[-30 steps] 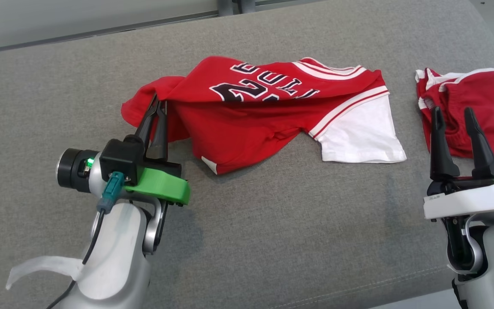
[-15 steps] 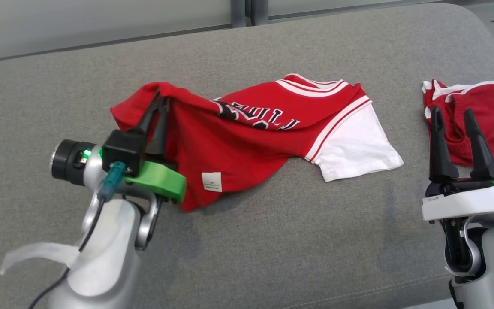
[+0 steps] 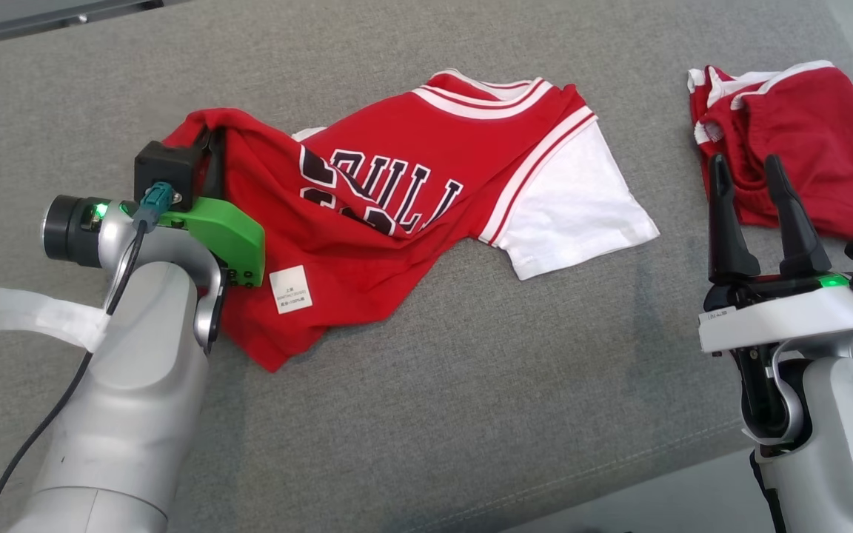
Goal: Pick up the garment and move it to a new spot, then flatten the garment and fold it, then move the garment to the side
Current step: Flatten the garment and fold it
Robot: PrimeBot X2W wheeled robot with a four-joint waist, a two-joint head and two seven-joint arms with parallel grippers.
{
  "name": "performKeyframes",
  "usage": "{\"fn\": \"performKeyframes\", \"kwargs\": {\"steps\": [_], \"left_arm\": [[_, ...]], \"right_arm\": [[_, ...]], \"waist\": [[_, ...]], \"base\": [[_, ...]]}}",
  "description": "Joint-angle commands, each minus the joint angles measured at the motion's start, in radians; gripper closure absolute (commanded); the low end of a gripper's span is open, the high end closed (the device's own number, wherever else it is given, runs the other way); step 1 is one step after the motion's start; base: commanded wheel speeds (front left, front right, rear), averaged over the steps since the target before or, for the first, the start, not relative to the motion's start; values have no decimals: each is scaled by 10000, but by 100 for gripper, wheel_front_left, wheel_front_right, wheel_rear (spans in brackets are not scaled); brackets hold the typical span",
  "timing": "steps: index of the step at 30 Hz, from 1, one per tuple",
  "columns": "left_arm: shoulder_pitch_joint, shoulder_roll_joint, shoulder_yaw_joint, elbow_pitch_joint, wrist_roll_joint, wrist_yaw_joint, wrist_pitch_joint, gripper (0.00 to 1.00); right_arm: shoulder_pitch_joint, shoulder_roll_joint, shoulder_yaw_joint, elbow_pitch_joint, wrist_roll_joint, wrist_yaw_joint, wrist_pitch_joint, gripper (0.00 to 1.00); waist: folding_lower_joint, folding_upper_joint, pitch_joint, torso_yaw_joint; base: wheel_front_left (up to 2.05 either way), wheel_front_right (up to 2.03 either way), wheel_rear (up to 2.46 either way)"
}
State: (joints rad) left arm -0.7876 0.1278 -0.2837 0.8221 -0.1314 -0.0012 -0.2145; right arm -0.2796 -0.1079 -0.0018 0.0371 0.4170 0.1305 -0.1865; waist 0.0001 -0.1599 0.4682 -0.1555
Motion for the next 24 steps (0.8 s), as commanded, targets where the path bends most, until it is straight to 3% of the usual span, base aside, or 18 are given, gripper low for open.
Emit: {"fn": "performKeyframes", "kwargs": {"steps": [1,2,3,4,11,18,24], "left_arm": [[-181,-35,66,296,-101,-30,-109,78],[-311,-69,106,589,-167,-35,-167,53],[-425,-107,126,834,-221,-57,-243,6],[-502,-157,152,1025,-289,-70,-307,0],[-468,-349,482,965,-714,-299,-522,0],[600,-664,566,500,-1572,-868,-498,0],[1538,-763,131,366,-2715,-1198,238,0]], "right_arm": [[-173,-16,42,59,26,3,-60,0],[-185,-11,57,113,41,3,-80,0],[-184,-13,56,167,41,3,-95,0],[-202,-24,42,216,51,3,-96,0],[-51,-142,-192,338,-29,3,-182,0],[483,-105,-507,354,-75,3,-106,0],[905,14,-625,212,-120,3,9,0]], "waist": [[-1,-1,313,-304],[-1,-1,316,-302],[-1,-1,311,-282],[-1,-1,291,-230],[-1,-1,-151,484],[-1,-1,-1005,1392],[-1,-1,-1404,1807]], "base": [[0,0,0],[0,0,0],[0,0,0],[0,0,0],[0,0,0],[0,0,0],[0,0,0]]}}
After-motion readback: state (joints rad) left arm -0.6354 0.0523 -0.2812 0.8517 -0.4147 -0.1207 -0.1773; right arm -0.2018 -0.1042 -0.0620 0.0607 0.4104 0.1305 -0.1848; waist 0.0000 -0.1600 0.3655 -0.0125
